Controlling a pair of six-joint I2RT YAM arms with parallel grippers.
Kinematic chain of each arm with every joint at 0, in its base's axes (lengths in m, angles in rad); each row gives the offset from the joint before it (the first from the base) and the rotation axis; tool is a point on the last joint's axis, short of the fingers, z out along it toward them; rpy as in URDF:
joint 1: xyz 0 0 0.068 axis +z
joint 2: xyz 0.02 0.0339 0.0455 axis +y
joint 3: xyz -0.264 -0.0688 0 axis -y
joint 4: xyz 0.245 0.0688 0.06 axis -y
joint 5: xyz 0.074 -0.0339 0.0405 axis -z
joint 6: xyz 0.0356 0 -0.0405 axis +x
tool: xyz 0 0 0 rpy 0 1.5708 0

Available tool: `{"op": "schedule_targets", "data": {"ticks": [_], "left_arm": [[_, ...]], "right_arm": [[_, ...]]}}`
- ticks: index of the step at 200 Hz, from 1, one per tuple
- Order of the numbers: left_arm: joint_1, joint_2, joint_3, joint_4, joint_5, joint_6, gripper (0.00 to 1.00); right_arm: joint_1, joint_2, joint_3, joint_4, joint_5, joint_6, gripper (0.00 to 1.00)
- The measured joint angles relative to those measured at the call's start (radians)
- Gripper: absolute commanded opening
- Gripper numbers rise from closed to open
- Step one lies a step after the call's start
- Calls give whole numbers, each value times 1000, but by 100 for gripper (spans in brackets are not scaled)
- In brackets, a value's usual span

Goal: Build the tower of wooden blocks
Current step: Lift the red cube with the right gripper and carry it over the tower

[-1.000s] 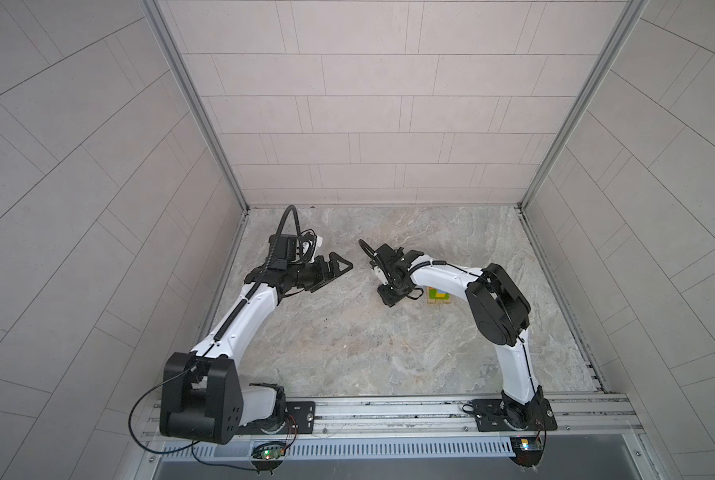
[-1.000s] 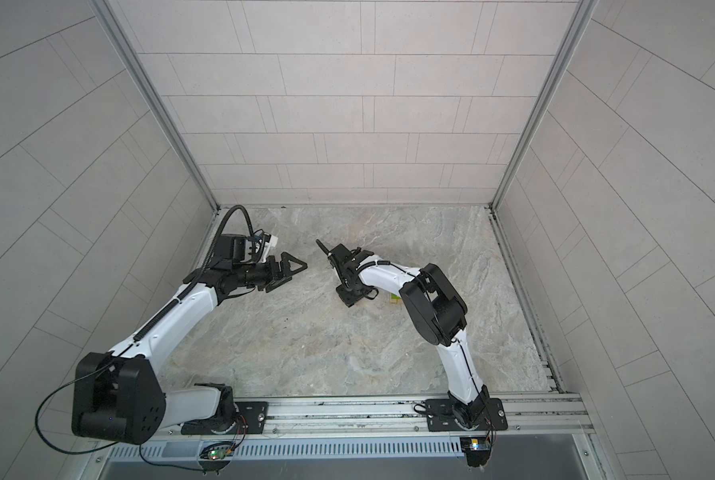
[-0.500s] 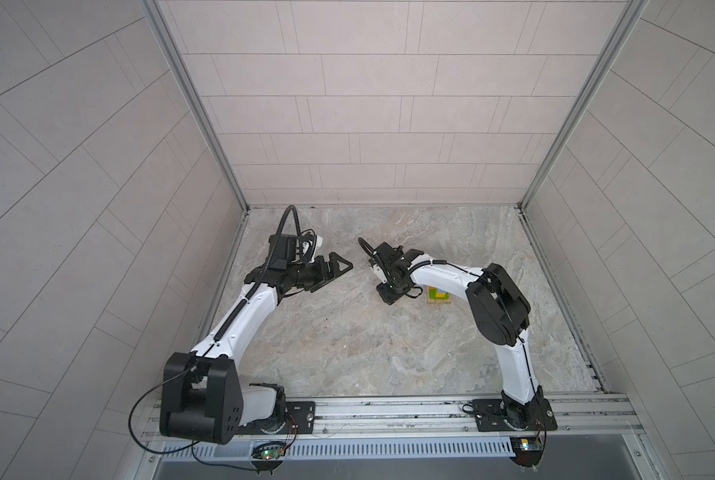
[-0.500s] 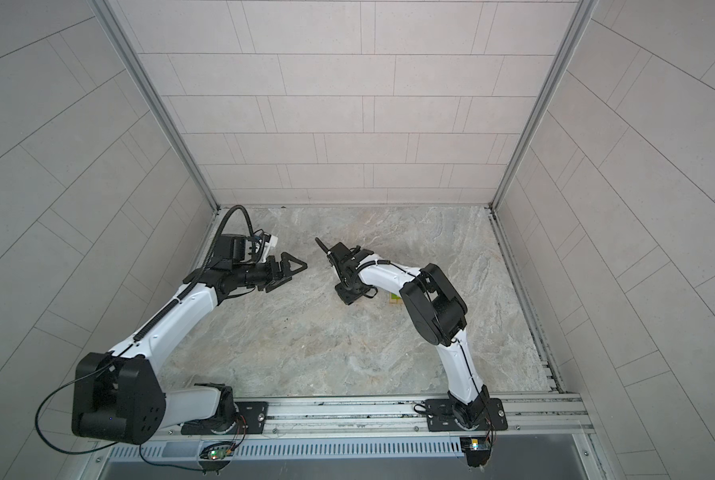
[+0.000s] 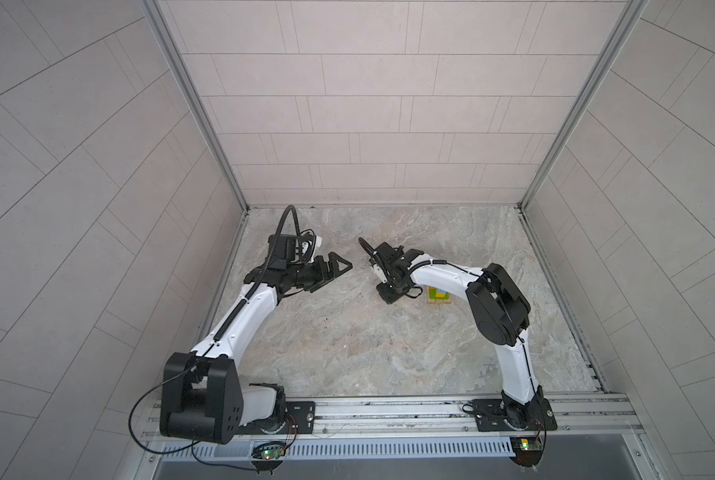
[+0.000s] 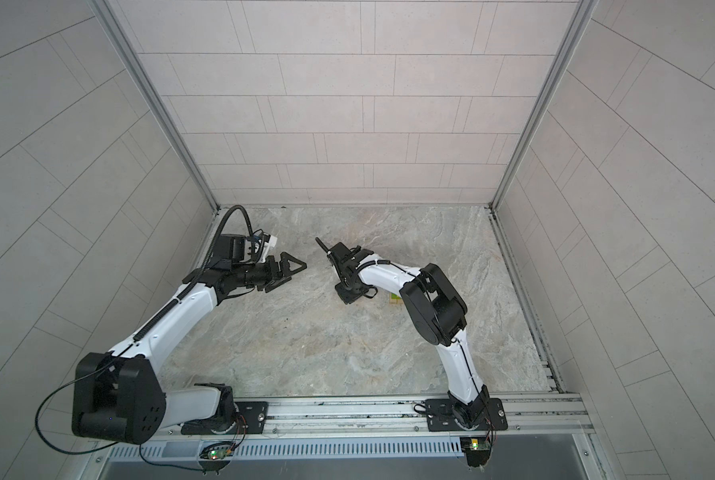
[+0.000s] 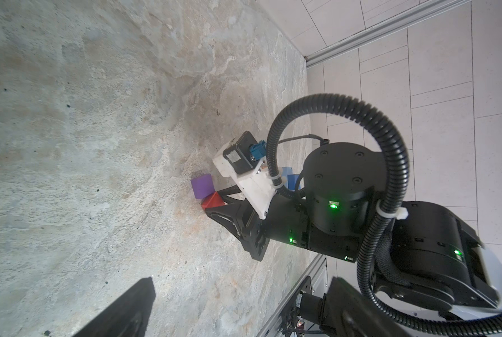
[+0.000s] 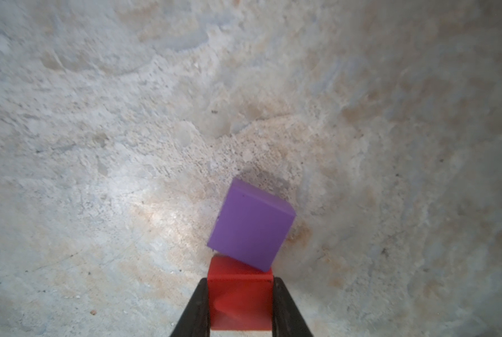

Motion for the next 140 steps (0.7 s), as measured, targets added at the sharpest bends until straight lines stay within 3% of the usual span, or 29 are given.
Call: {"op": "schedule_targets", "data": {"ticks": [61,140], "left_arm": [[0,0,0,-2,0,0,100],[0,0,0,-1,0,0,100]], "right_arm": [[-23,-15,5,-29,-11,90,29],[-99,-173,70,-132,3,251,29]]}}
